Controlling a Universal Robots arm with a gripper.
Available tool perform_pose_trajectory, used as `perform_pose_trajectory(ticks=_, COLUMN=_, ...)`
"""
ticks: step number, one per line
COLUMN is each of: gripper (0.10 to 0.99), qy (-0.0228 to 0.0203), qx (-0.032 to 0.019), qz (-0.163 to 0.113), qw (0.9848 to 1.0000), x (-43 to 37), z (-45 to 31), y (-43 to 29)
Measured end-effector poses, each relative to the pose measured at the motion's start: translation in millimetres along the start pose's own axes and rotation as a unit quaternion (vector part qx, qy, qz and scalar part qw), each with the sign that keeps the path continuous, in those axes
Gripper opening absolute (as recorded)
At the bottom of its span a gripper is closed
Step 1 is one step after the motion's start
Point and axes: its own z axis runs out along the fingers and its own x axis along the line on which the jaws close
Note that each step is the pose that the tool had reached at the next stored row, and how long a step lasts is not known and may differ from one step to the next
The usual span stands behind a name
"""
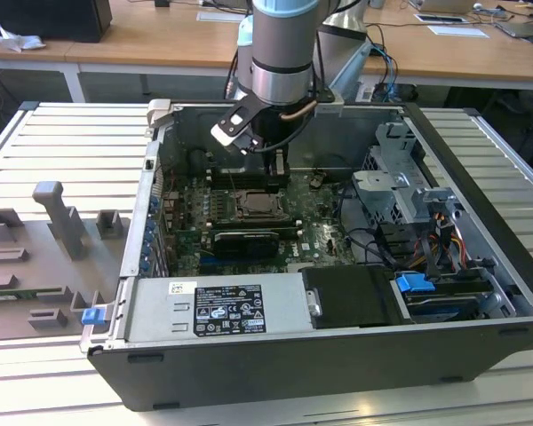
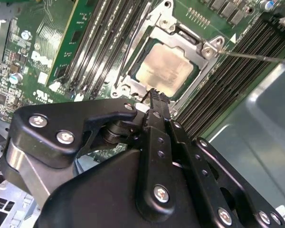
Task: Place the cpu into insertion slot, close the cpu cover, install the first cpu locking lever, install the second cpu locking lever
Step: 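Close the cpu cover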
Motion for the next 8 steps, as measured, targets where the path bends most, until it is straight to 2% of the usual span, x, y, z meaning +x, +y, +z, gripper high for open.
perform_pose_trajectory(ticks=8, gripper=0.106, qy=0.0, qx=0.0, qz=0.0, qw=1.0, x=0.2, z=1.5, y=-10.0)
